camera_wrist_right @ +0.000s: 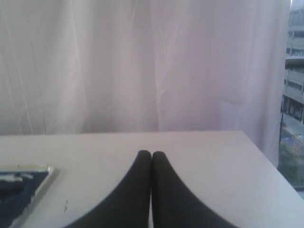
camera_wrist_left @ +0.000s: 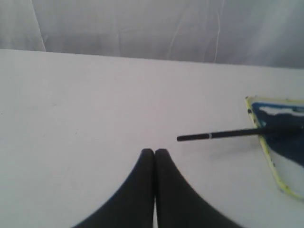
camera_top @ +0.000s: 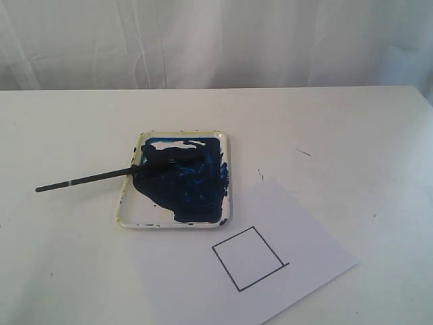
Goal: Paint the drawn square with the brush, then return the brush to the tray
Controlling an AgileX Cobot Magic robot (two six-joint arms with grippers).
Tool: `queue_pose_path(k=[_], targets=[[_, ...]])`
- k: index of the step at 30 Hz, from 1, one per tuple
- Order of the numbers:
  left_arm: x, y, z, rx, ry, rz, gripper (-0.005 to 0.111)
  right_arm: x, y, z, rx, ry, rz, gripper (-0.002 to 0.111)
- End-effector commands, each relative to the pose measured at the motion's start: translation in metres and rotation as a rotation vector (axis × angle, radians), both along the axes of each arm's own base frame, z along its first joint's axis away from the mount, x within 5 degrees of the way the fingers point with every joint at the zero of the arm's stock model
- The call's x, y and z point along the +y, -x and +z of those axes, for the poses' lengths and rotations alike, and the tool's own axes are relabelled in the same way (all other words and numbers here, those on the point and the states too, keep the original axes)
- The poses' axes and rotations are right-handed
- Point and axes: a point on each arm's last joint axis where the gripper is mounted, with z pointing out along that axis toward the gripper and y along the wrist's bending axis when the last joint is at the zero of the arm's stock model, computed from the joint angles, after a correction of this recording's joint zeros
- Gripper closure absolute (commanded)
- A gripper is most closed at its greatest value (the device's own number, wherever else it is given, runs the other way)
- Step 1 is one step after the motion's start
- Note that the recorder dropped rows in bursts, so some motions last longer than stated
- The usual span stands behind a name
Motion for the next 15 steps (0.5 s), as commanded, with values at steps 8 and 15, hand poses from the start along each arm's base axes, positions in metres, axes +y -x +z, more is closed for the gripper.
queue_pose_path(k=[8, 15], targets=[[0.0, 0.007, 0.046, -0.144, 0.149, 0.011, 0.107, -0.001, 0.01, 0.044, -0.17, -0.162, 0.024, 0.108], [-0.003, 0.024, 0.092, -0.19, 0.178, -0.006, 0.107, -0.001, 0.025, 0.083, -0.188, -0.163, 0.029, 0.108]])
